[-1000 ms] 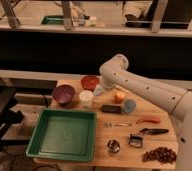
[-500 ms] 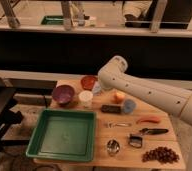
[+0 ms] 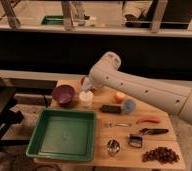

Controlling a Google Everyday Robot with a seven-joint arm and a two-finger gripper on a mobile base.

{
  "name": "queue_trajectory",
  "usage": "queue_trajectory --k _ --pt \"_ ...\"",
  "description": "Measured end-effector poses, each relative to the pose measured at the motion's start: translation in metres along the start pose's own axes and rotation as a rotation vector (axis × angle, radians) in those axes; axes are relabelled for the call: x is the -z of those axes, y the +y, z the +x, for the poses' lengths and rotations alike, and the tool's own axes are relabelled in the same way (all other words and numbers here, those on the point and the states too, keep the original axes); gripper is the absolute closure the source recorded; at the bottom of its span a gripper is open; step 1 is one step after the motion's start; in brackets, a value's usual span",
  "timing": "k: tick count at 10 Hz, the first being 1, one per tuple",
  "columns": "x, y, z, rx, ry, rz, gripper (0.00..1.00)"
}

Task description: Place towel in purple bowl

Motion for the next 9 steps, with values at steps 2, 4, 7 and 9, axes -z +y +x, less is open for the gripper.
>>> queue_trajectory --k 2,4,7,9 --pt "-0.004 -0.009 -0.012 0.008 -0.050 -0.014 1.00" --pt "-0.003 -0.017 -0.018 0.022 -0.073 -0.011 1.00" --pt "0.003 -0.027 -0.026 0.050 -0.089 0.002 1.00" --pt "0.004 -0.034 -0.038 0.071 -0.119 0.003 1.00"
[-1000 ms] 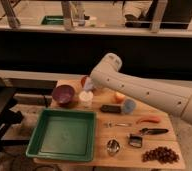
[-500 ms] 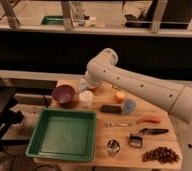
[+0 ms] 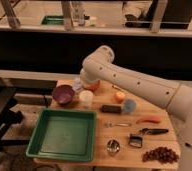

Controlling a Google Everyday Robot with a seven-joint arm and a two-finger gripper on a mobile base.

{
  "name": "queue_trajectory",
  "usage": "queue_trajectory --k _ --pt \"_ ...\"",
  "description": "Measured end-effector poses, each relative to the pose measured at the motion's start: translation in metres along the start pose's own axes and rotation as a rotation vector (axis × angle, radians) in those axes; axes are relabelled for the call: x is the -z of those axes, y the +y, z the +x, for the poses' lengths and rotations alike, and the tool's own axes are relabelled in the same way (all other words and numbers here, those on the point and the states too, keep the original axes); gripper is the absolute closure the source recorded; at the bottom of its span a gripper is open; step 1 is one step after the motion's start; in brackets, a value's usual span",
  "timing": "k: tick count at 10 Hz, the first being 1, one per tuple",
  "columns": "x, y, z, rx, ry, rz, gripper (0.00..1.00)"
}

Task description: Place towel in purple bowl

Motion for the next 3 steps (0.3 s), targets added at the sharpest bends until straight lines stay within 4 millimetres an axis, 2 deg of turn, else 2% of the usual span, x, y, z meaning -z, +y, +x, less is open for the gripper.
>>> queue_trajectory --k 3 --pt "-0.0059 -0.0058 -0.0059 0.017 -0.031 -0.006 1.00"
